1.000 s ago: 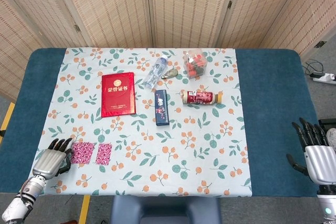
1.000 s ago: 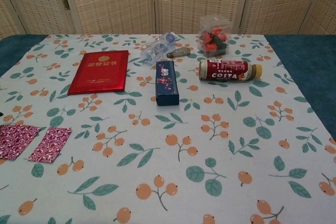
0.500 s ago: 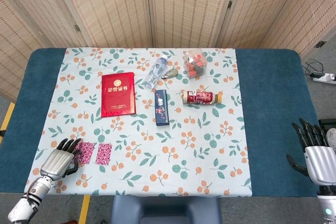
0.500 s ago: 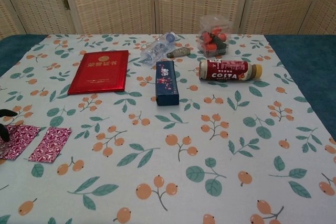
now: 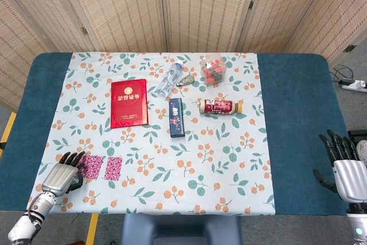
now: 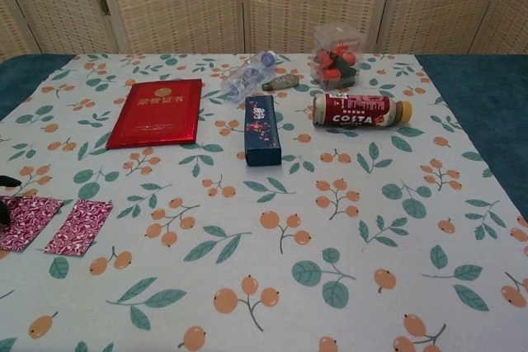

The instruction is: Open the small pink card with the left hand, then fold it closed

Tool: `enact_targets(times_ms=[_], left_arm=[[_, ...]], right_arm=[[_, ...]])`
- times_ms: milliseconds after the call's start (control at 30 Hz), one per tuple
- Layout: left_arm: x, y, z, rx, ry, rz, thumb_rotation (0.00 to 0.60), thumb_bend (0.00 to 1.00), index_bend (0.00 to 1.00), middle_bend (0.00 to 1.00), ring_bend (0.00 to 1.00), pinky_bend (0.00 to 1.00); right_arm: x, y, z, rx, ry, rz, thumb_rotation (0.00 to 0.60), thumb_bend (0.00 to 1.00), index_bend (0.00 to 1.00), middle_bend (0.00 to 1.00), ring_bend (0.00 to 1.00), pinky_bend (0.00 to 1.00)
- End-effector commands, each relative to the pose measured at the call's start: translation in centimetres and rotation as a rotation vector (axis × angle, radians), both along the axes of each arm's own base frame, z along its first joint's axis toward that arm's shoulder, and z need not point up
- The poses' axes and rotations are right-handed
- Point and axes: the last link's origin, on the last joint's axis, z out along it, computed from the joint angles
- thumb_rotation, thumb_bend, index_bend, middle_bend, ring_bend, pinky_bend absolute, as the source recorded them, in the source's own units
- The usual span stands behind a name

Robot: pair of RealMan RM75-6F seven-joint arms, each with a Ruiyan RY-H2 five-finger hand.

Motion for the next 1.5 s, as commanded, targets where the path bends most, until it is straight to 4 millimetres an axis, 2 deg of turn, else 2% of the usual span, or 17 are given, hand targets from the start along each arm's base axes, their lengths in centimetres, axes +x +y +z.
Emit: enact_targets(times_ms=[33, 633, 800, 1033, 1267, 1500], left_arm=[[-0.3, 0.0, 0.2, 0.006, 0.001, 0.009, 0.064, 0.82, 0.29, 0.0, 0.0, 0.0], [-2.2, 0.1, 1.9, 0.028, 0.049, 0.049, 0.075, 0.82, 0.29, 0.0, 0.0, 0.0], [-1.2, -0.3, 2.0, 0.043, 0.011, 0.022, 0.076, 0.82, 0.29, 0.0, 0.0, 0.0], [0.3, -1.0, 0.8, -0.002, -0.004, -0.026, 0.076, 0.82, 0.29, 0.0, 0.0, 0.0], [-0.1, -1.3, 0.5, -0.019, 0.009, -0.008, 0.073, 0.82, 0.29, 0.0, 0.0, 0.0], [-1.1, -1.3, 1.1, -0.005, 0.029, 0.029, 0.077, 0.82, 0.29, 0.0, 0.0, 0.0]], right_arm=[[0.1, 0.0, 0.0, 0.0, 0.0, 0.002, 0.6, 0.32, 0.0, 0.0, 0.0, 0.0], [0.2, 0.3, 0.2, -0.01, 0.0, 0.005, 0.6, 0.32, 0.0, 0.0, 0.0, 0.0], [0.2, 0.3, 0.1, -0.008, -0.001, 0.006, 0.6, 0.32, 0.0, 0.0, 0.0, 0.0], [0.1, 0.3, 0.2, -0.009, 0.0, 0.004, 0.6, 0.32, 0.0, 0.0, 0.0, 0.0], [0.0, 0.4, 0.2, -0.009, -0.004, -0.001, 0.6, 0.32, 0.0, 0.0, 0.0, 0.0], [0.1, 0.4, 0.2, -0.008, -0.003, 0.005, 0.6, 0.32, 0.0, 0.0, 0.0, 0.0]])
